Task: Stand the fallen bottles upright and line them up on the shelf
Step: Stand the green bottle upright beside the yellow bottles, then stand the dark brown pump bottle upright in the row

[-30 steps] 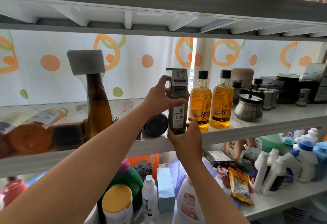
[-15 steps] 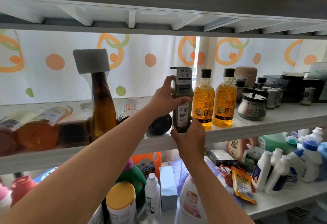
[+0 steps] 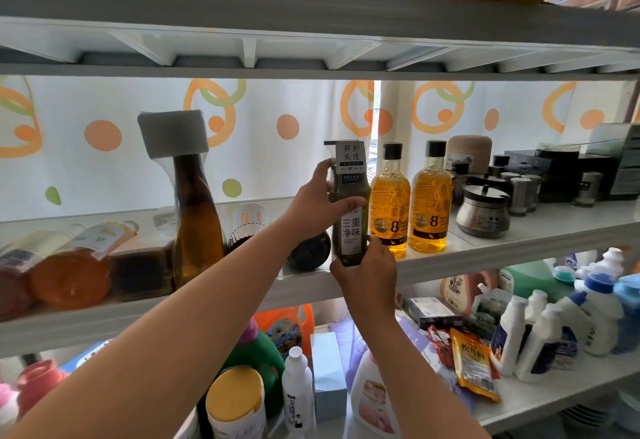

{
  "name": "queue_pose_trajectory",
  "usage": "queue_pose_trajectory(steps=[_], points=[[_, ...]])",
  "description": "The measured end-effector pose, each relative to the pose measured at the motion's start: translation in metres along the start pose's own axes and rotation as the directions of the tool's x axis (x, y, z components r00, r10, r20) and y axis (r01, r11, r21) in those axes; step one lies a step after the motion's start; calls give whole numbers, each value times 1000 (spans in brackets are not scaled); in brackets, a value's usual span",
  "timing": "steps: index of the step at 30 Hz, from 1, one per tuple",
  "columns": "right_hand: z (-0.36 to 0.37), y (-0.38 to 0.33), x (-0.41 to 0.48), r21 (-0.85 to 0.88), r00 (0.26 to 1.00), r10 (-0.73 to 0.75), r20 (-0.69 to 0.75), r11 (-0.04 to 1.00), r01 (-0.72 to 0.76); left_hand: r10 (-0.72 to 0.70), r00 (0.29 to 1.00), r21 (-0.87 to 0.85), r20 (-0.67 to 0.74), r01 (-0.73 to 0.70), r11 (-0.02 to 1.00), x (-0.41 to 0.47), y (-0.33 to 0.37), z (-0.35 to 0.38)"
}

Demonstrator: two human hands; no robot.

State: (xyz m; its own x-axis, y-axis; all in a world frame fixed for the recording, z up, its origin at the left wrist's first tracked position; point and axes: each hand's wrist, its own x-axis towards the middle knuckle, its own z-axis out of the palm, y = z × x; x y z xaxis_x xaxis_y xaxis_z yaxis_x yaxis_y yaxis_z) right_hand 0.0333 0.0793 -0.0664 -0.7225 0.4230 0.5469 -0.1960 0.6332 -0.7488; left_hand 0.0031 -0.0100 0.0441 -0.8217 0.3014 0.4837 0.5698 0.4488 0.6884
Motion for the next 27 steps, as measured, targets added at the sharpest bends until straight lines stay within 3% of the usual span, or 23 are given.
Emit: queue_pose_trajectory(steps=[4,7,11,15,20,24,27], points=[[-4,-3,-3,-2,1000,-3,12,1000,3,-49,997,-26,57,51,998,-1,-7,-5],[-10,-7,-9,13,998,-13,-57,1000,14,-61,997,-55,-41,59,997,-3,-5,-16],[-8,-17,-18,51,939,-259,-225,960,277,-103,964,-20,-244,101,995,-3,-5,-33],[-2,-34,-21,-72,885,-442,-146,897,436,-132,954,138,-268,174,975,-6,-16,-39],[7,-45,-23,-147,880,-471,-55,876,460,-110,965,233,-237,166,958,2,-27,-39],[13,-49,-19,-145,896,-445,6,886,441,-134,958,222,-253,193,956,14,-35,-40],[15,-50,-17,-131,912,-407,49,903,410,-200,939,116,-279,239,964,18,-41,-39]])
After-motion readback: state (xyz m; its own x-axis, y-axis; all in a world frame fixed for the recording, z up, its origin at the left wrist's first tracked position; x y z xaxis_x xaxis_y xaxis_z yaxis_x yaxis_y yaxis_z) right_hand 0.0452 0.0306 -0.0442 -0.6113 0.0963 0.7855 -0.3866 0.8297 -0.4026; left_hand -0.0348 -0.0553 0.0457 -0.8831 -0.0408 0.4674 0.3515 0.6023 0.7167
